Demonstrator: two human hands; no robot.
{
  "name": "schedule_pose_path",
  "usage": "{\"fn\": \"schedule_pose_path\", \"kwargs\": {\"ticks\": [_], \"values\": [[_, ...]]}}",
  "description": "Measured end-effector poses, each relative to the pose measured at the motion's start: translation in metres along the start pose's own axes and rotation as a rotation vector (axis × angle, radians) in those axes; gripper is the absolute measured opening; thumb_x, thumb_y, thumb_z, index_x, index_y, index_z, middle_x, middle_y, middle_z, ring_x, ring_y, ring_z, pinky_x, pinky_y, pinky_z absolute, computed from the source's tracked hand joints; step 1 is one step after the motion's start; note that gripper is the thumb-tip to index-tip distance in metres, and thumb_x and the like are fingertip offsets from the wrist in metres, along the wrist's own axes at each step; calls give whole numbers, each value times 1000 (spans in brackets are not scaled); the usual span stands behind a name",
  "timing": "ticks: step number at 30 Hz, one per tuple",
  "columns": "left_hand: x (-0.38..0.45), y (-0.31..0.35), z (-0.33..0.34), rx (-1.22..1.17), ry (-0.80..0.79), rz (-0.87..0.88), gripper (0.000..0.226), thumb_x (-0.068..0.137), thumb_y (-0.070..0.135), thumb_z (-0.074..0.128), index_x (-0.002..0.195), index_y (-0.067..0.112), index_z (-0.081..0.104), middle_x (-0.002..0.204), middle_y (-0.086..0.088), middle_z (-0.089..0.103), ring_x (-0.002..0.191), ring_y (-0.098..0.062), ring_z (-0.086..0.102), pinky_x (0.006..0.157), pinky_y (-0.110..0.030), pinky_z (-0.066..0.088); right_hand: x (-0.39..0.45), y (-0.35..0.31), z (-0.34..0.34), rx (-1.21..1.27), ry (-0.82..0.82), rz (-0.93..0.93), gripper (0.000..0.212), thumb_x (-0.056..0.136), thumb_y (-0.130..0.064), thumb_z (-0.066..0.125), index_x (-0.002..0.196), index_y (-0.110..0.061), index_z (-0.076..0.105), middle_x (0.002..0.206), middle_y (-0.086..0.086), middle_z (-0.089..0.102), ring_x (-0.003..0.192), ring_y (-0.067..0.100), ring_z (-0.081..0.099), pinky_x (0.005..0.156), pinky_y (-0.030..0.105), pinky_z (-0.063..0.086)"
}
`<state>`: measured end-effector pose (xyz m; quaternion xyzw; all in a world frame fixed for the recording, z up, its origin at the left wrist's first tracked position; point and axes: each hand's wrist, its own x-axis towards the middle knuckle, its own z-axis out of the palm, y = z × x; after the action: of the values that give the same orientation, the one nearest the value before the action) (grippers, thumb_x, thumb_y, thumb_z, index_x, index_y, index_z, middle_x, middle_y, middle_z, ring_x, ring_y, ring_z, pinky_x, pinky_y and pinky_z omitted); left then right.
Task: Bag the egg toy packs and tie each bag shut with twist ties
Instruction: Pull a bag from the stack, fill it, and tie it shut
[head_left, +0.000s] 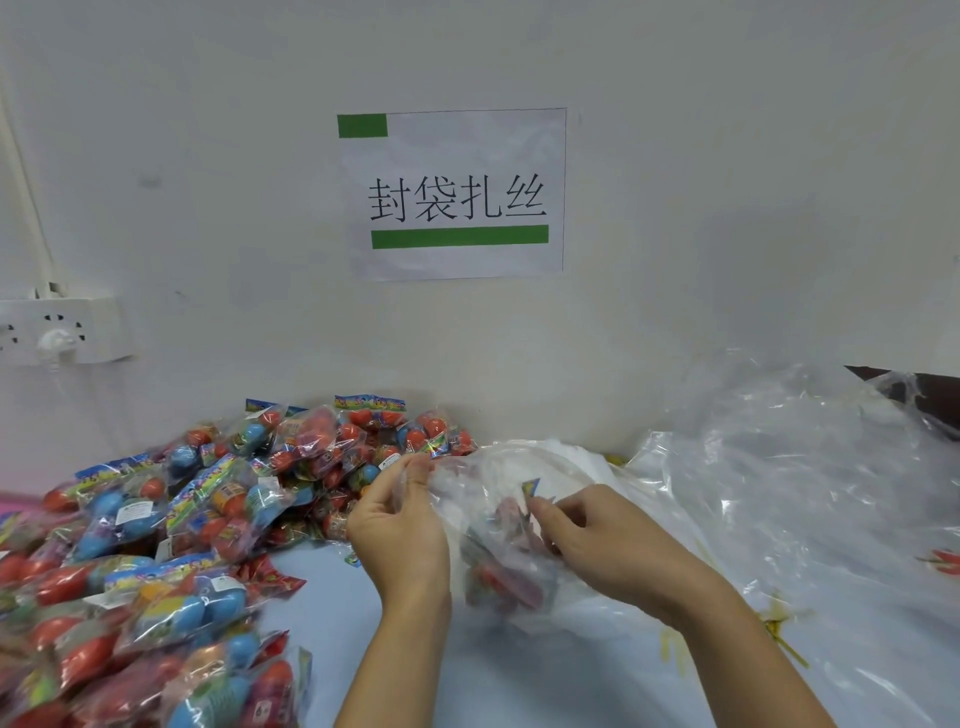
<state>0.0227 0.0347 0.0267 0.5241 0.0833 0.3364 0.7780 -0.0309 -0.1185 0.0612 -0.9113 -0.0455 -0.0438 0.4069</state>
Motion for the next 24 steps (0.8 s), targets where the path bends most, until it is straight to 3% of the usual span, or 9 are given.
{"fn": "schedule_pose_path", "kwargs": {"ticks": [5,8,10,12,15,17,20,22,24], "values": [[1,-16,-2,122,140,-76,15,102,22,53,90,20,63,88,4,62,74,-7,56,59,-19,41,1,4,0,-83,110,-151,44,100,-15,50,56,-11,41,49,-2,36,47,14,29,47,20,31],[3,-19,-3,158,189,-110,14,104,22,48,99,15,60,94,-4,61,77,-16,56,64,-28,45,1,-2,2,229,312,-212,31,94,-2,59,69,-15,72,68,1,74,62,13,70,68,30,61],[4,-18,-4,166,210,-131,14,105,21,47,99,16,58,98,-7,61,86,-24,56,72,-34,45,2,-3,0,356,484,-273,30,90,1,63,78,-24,75,73,-8,76,68,8,73,72,24,61],[4,-17,-5,165,227,-152,12,105,19,45,101,15,56,101,-6,58,90,-24,54,75,-35,42,3,1,-3,229,605,-306,24,88,-8,68,87,-32,72,79,-10,72,76,1,67,68,13,54],[4,-17,-5,176,237,-155,12,105,17,42,101,15,53,102,-6,56,88,-25,52,72,-33,39,0,11,-10,24,382,-113,28,87,-48,69,112,-42,58,103,-15,59,89,-4,57,73,15,43],[3,-17,-6,186,241,-153,12,104,15,41,100,16,52,101,-6,57,85,-25,53,68,-32,39,-1,19,-8,-35,141,39,37,85,-61,65,114,-41,56,98,-14,61,85,0,62,68,18,46],[2,-15,-6,216,187,-154,13,104,17,42,98,16,53,100,-9,60,80,-26,57,69,-35,43,2,21,-2,-89,165,29,15,93,-35,63,90,-22,70,73,-1,65,68,16,70,56,23,51],[2,-12,-5,298,118,-103,14,103,19,45,94,18,55,99,-8,62,82,-25,55,69,-34,40,7,18,1,24,298,-19,21,92,-17,60,78,-7,71,66,13,64,56,19,68,48,29,51],[1,-7,-2,405,48,5,14,101,21,50,88,22,56,97,-4,62,87,-21,49,73,-35,42,9,12,0,197,396,-48,21,89,-9,60,73,2,68,65,19,64,44,15,60,40,20,45]]}}
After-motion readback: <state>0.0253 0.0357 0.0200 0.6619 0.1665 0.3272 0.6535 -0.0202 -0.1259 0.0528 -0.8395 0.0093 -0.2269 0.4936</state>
